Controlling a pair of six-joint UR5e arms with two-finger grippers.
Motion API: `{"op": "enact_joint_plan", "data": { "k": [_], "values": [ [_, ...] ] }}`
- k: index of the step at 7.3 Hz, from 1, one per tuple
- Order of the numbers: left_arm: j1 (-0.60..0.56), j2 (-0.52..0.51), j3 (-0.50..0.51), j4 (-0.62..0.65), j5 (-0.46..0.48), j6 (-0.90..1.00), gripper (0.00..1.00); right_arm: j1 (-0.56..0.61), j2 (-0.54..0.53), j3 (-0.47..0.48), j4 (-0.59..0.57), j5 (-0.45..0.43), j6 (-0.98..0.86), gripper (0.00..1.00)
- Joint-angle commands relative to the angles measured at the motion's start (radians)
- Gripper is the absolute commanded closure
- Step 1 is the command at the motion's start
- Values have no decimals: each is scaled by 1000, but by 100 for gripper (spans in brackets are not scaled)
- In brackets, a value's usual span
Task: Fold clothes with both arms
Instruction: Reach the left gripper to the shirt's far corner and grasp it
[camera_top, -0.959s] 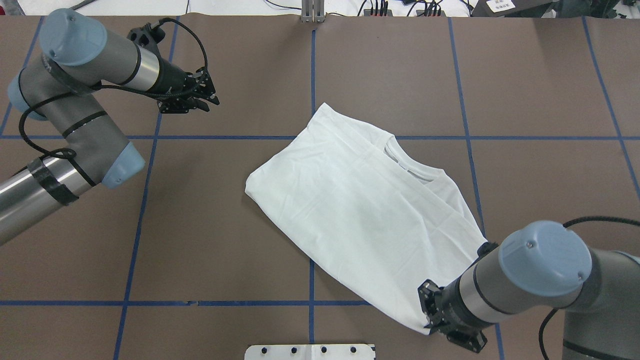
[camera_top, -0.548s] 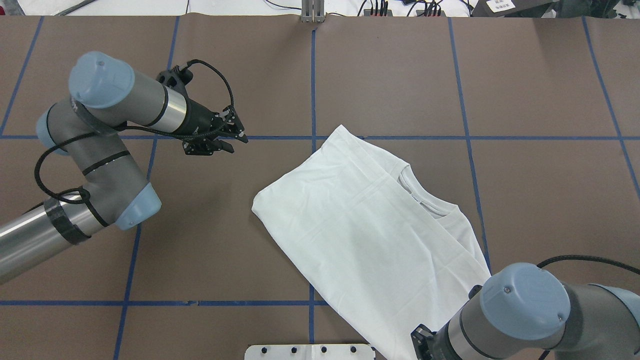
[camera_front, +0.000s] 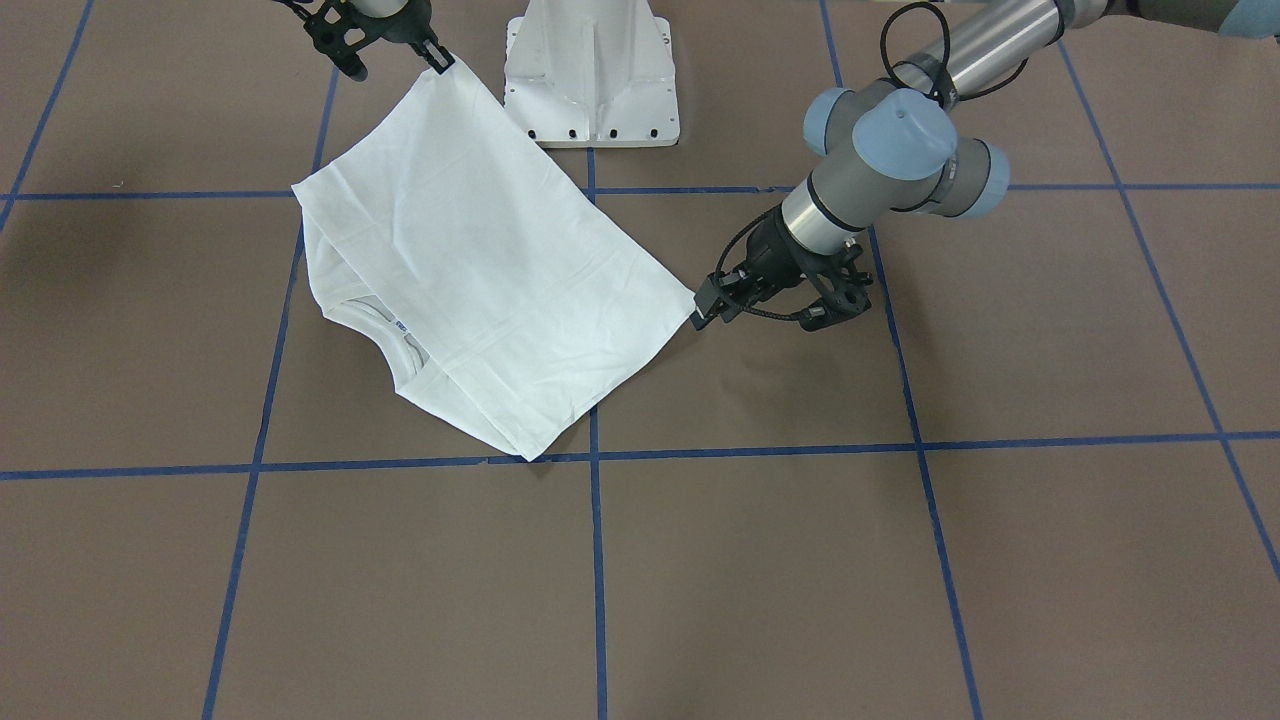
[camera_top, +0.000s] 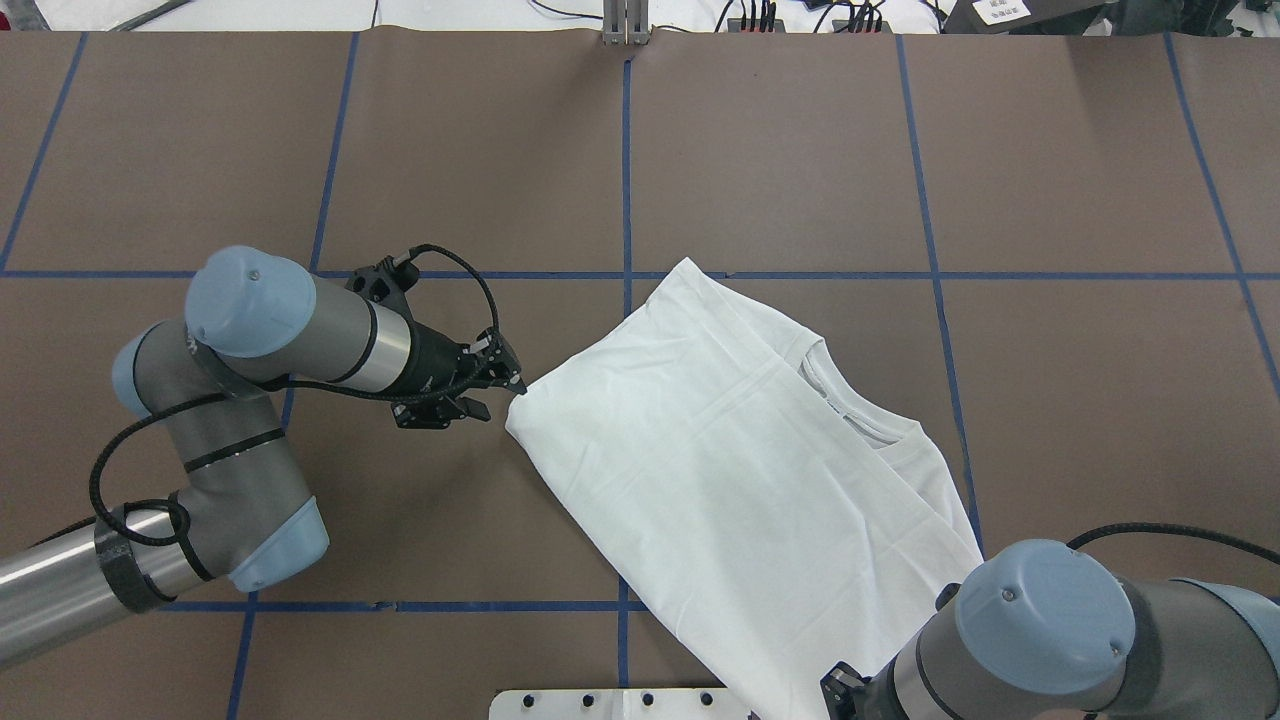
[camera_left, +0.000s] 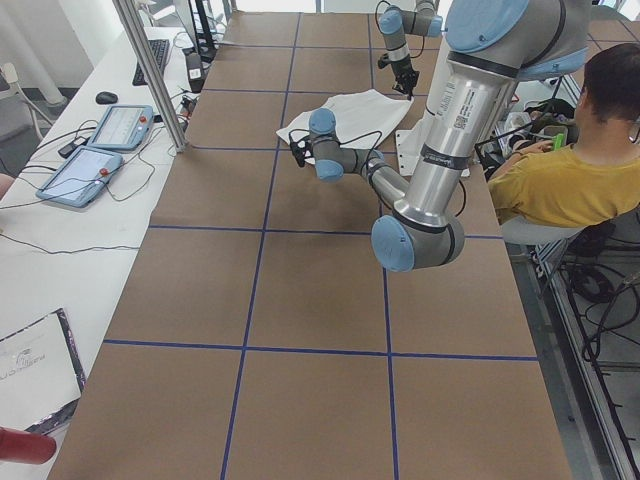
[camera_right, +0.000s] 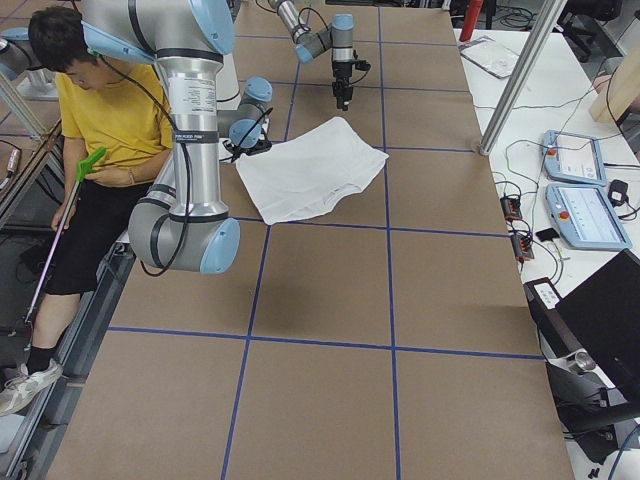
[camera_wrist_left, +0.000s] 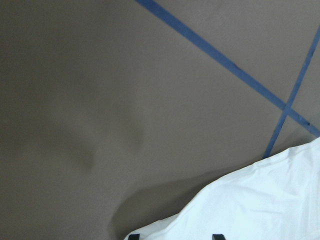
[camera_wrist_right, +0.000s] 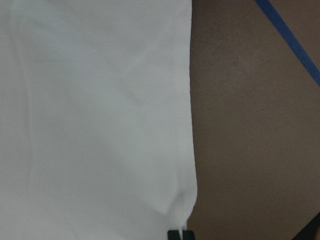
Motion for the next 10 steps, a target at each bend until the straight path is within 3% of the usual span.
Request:
{"op": "enact_joint_plan", "data": {
  "k": [1,4,5,7,10],
  "values": [
    [50,-5,-1,40,41,-9,43,2,0,0,0,0,0,100],
    [51,-14,9,42,43,-9,48,2,0,2,0,0,0,100],
    [53,-16,11,40,64,-9,58,2,0,2,0,0,0,100],
    [51,-14,11,40,80,-9,96,-1,0,2,0,0,6,100],
    [45,-14,10,40,100,-6,100,-1,0,2,2,0,8,100]
  ]
}}
